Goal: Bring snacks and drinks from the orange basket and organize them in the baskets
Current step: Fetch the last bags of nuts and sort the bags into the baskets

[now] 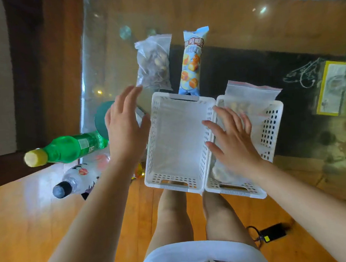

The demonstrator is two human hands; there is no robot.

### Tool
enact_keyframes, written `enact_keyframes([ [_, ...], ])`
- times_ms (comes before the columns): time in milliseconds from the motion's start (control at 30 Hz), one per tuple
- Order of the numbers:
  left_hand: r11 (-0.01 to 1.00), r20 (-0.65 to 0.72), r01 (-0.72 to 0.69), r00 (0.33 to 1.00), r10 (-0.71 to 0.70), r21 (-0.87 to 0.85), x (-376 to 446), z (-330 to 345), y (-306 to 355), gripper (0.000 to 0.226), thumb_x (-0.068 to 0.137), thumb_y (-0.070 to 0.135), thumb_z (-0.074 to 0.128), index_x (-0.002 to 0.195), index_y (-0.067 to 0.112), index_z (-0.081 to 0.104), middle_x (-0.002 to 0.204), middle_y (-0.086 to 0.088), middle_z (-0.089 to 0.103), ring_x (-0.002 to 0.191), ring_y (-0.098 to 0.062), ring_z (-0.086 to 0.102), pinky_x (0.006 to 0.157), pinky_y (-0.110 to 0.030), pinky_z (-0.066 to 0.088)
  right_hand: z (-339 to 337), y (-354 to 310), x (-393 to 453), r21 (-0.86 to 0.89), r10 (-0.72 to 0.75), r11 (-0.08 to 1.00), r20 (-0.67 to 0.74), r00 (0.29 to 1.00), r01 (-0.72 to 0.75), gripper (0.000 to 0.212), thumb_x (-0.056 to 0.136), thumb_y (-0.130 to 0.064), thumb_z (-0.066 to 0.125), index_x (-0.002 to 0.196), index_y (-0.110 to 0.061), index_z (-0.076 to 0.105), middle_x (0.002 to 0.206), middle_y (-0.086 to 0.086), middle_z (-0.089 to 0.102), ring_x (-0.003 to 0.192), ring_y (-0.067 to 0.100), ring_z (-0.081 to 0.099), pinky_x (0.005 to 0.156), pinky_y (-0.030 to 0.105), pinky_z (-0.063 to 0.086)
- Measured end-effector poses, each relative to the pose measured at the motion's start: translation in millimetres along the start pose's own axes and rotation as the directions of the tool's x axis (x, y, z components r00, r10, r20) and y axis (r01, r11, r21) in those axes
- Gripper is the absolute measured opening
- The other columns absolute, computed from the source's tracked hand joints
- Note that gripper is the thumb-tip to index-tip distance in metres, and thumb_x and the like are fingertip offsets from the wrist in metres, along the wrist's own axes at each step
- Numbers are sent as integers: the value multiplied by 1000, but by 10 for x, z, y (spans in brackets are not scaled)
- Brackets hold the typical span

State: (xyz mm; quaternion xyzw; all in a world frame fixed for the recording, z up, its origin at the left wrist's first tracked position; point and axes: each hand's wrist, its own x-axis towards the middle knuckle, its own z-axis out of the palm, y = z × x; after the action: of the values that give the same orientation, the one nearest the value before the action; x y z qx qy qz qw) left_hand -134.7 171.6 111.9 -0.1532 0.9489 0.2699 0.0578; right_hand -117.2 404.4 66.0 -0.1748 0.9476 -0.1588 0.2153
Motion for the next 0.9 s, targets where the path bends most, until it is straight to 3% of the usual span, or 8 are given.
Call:
enact_keyframes([
  [167,913,198,341,901,-385,224,448,-31,-364,72,81,50,60,143,36,25,159,-3,2,146,-24,-3,114,-52,2,-162,-354,1039,54,-14,998,-75,997,18,46,83,-26,59,128,-16,53,144,13,37,135,32,30,109,44,15],
  [367,920,419,253,832,-365,299,532,82,-523,88,60,54,76,131,43,24,155,6,-15,143,-25,-16,111,-56,2,-148,-614,2282,26,-12,1000,-9,1000,12,50,86,-27,55,134,-18,43,148,11,28,139,31,21,108,39,19],
  [500,925,515,242,775,-367,295,571,48,-555,100,54,48,82,130,48,18,149,11,-28,141,-24,-22,111,-57,1,-111,-657,2843,-25,103,995,104,989,-101,53,90,-28,49,140,-21,33,157,12,12,145,32,2,114,45,10],
  [600,921,545,248,748,-379,301,578,44,-522,101,57,48,82,134,45,16,149,9,-32,141,-26,-23,111,-58,1,-118,-653,2977,-63,234,972,135,963,-227,48,93,-30,46,138,-18,34,147,19,34,141,35,19,112,46,16],
  [733,921,553,244,742,-379,304,599,27,-517,102,58,47,81,135,46,15,149,8,-33,141,-28,-22,111,-59,2,-218,-707,2889,114,284,949,96,954,-294,30,90,-23,53,117,-9,52,119,14,59,112,36,53,95,38,37],
  [800,922,552,246,743,-378,300,601,25,-530,101,57,47,82,133,47,16,149,8,-33,141,-29,-22,111,-58,3,-258,-705,2821,234,280,922,153,948,-310,6,85,-13,56,83,-9,60,87,10,61,86,32,55,71,27,44],
  [833,921,550,248,744,-379,301,598,23,-529,100,57,47,82,133,47,16,149,8,-32,141,-29,-21,111,-58,3,-287,-694,2777,282,281,904,170,944,-320,19,82,-9,58,64,-13,52,68,4,51,72,26,49,56,19,38],
  [900,918,544,245,746,-383,311,611,17,-510,99,57,47,82,132,47,17,150,7,-31,142,-30,-19,111,-57,6,-355,-664,2654,402,301,840,214,929,-365,32,77,-6,64,54,-15,44,59,-3,40,63,16,42,46,15,28],
])
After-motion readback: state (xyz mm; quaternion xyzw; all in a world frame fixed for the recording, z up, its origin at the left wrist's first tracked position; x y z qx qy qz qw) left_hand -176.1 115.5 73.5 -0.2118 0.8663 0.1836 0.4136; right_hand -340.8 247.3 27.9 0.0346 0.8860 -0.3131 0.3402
